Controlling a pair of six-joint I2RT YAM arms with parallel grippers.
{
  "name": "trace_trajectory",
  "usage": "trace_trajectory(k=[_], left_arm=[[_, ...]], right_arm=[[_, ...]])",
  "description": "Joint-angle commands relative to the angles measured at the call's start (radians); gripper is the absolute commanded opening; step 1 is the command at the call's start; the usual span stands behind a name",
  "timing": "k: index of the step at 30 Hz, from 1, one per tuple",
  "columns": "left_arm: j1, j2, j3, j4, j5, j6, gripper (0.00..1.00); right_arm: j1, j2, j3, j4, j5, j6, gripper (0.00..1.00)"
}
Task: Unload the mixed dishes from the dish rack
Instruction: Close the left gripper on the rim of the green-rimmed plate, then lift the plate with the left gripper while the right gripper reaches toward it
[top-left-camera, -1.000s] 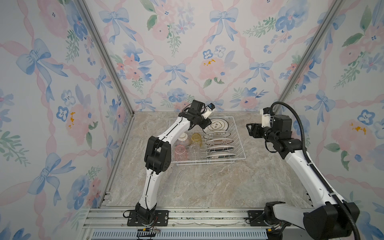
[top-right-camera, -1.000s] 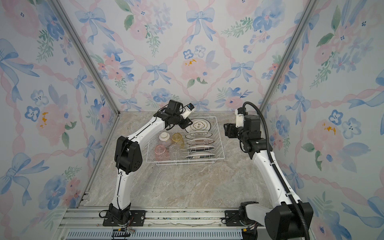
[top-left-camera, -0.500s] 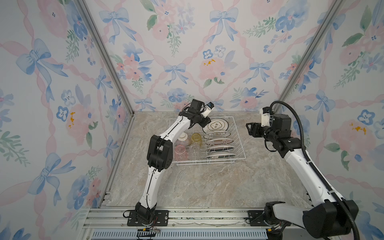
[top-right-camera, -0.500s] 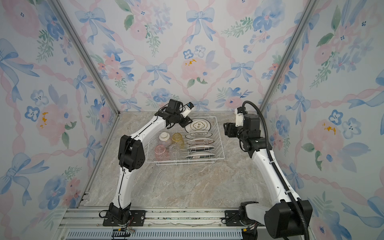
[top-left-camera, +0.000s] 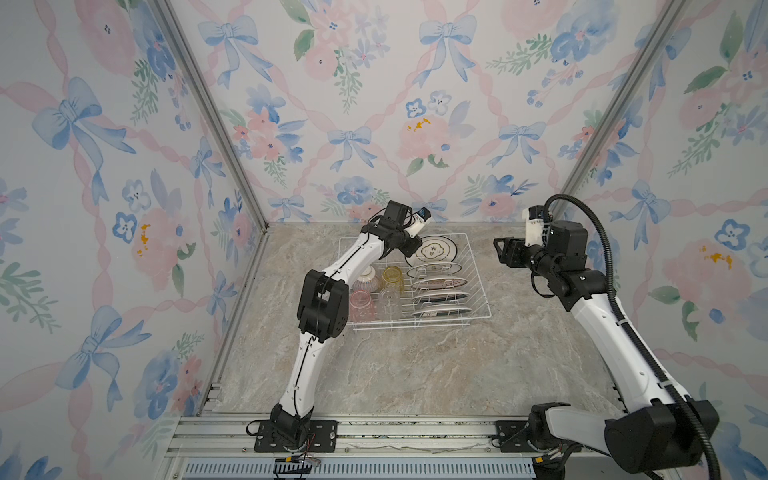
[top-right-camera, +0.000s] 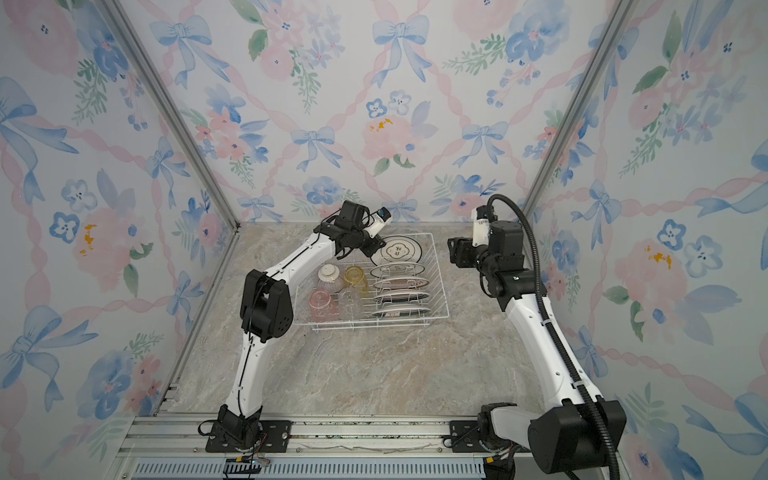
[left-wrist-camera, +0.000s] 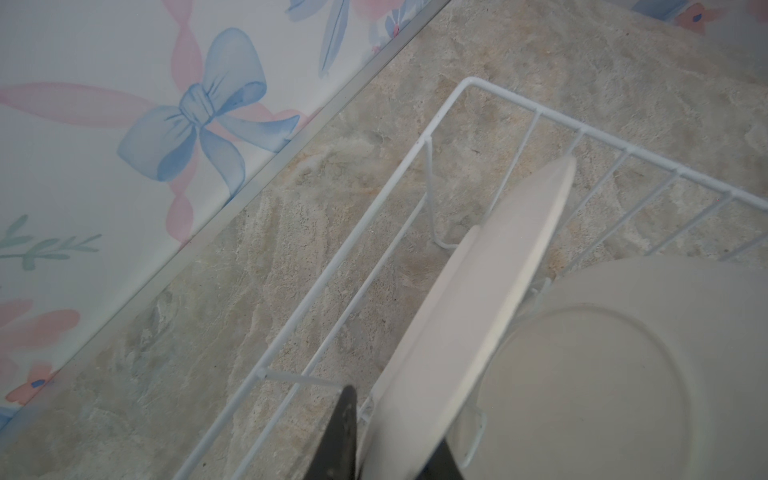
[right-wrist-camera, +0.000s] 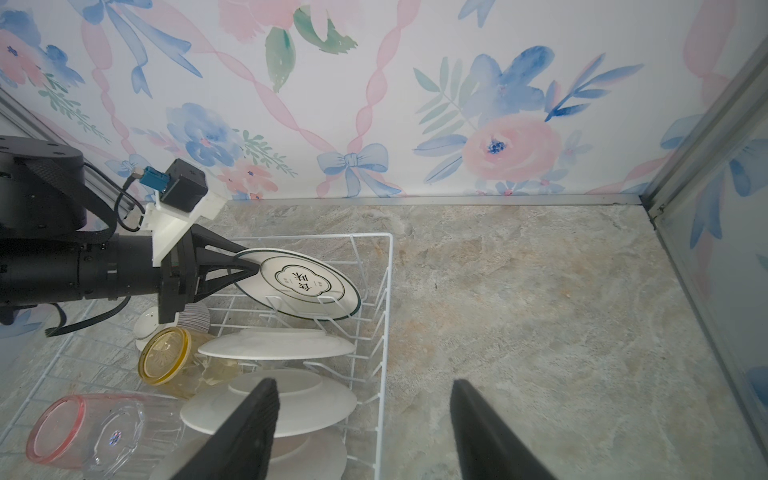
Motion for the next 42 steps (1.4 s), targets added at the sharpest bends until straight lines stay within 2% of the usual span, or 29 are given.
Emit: trace_trajectory(k=[1, 10, 22, 31, 38, 42], left_arm=[[-0.013, 0.023, 0.028, -0.002, -0.049, 0.000, 0.14], [-0.051, -0.003, 0.028, 0.025, -0.179, 0.035, 0.00], [-0.099, -0.084, -0.038, 0.082, -0.244, 0.053, 0.00], [-0.091, -0.188, -0.075, 0.105, -0.262, -0.024, 0.00], [-0.069, -0.265, -0.086, 0.106, -0.242, -0.094, 0.00], [-0.030, -0.308, -0.094, 0.105, -0.121, -0.173, 0.00]], right_arm=[[0.010, 0.003, 0.021, -0.012, -0.015, 0.014, 0.68], [0.012, 0.002, 0.009, -0.013, -0.020, 0.024, 0.68], [0.011, -0.028, -0.019, -0.024, -0.028, 0.025, 0.68], [0.014, -0.044, -0.049, -0.020, -0.037, 0.030, 0.68], [0.013, -0.041, -0.064, 0.003, -0.064, 0.032, 0.67], [-0.014, -0.032, -0.077, 0.059, -0.193, 0.064, 0.64]])
